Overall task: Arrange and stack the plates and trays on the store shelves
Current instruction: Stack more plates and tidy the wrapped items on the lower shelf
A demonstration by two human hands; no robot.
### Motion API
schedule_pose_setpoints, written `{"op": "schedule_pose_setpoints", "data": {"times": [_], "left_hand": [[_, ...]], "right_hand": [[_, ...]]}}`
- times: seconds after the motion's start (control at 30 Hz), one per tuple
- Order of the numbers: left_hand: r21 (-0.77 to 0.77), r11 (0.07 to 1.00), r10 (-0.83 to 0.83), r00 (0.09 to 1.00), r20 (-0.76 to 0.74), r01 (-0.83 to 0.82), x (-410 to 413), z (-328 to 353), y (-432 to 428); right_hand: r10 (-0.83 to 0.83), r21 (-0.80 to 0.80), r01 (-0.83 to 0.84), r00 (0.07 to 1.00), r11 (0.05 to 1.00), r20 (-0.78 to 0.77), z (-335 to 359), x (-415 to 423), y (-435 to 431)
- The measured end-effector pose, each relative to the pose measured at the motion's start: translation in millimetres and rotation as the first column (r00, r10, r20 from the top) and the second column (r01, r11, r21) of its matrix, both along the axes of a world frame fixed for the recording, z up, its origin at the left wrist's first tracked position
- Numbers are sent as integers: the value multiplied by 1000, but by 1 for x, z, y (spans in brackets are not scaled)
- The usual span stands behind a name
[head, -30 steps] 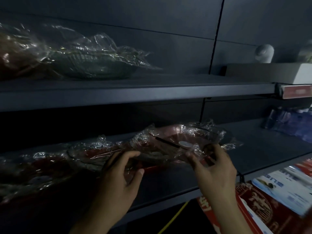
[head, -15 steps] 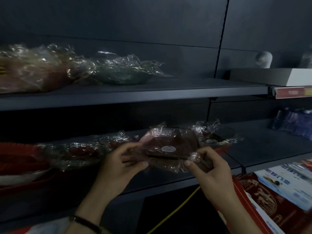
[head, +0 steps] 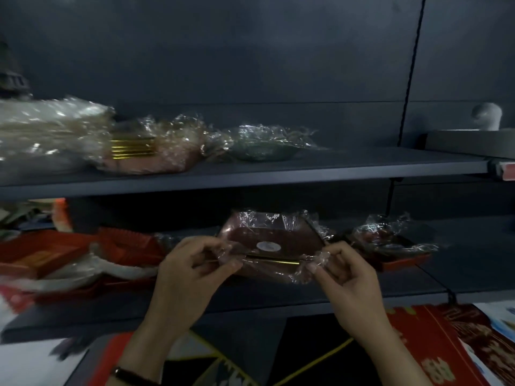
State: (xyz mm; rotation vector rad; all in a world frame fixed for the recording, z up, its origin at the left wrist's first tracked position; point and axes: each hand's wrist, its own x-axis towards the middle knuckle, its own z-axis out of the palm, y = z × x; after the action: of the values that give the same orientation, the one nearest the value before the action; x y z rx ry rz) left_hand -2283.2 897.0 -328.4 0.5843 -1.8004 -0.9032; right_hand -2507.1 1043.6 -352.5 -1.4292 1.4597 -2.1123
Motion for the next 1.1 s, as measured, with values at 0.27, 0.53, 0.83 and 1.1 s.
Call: {"op": "schedule_pose_setpoints", "data": {"times": [0.27, 0.53, 0.83, 1.1], "left_hand": [[-98, 957, 266, 959, -95, -275, 97, 44, 34], [-179, 820, 519, 839, -165, -543, 193, 84, 62], [-272, 646, 662, 701, -265, -713, 241, 151, 103], [-260, 747, 544, 788, -289, -611, 237, 221, 84]], "right_hand": [[199, -17, -201, 978, 979, -66, 38, 65, -33], [403, 1, -405, 909, 914, -106, 89, 147, -54], [512, -18, -521, 844, 853, -159, 164, 202, -48], [329, -146, -385, 894, 911, -305, 242, 189, -54]]}}
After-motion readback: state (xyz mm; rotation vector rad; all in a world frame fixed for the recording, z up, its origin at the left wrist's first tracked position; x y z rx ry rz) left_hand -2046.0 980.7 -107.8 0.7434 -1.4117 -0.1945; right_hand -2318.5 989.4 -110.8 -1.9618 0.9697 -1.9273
